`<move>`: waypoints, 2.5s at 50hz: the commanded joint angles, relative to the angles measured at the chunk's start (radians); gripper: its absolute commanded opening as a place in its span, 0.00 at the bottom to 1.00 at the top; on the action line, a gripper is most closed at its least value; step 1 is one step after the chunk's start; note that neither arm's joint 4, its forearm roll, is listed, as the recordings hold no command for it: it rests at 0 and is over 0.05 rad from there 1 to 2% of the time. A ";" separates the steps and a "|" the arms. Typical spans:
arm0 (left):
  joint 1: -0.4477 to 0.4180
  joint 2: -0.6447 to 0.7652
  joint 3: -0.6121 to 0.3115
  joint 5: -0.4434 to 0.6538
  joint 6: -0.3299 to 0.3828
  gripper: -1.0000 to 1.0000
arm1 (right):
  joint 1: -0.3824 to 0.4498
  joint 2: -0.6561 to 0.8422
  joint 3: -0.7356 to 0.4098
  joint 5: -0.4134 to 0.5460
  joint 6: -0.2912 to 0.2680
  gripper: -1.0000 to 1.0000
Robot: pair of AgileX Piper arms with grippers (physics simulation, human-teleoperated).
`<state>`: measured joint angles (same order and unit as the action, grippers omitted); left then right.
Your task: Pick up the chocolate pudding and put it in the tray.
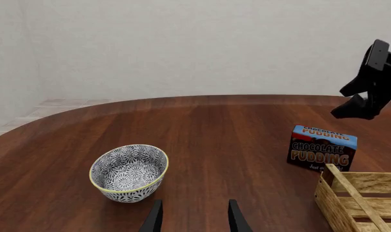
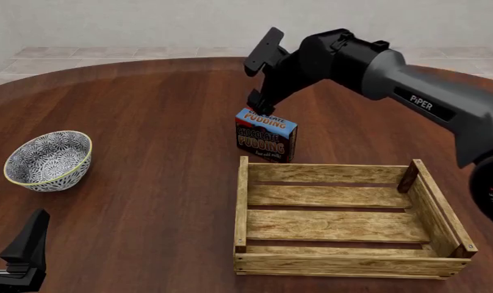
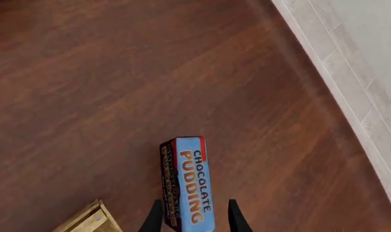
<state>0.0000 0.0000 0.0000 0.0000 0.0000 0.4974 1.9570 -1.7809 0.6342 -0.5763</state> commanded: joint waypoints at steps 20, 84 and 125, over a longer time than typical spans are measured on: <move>0.000 0.000 0.000 0.000 0.000 1.00 | -0.020 0.042 -0.022 -0.012 0.016 1.00; 0.000 0.000 0.000 0.000 0.000 1.00 | -0.036 0.089 -0.018 -0.050 0.063 1.00; 0.000 0.000 0.000 0.000 0.000 1.00 | -0.036 0.116 -0.004 -0.076 0.091 1.00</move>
<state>0.0000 0.0000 0.0000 0.0000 0.0000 0.4597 2.0689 -1.7936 0.5660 -0.4902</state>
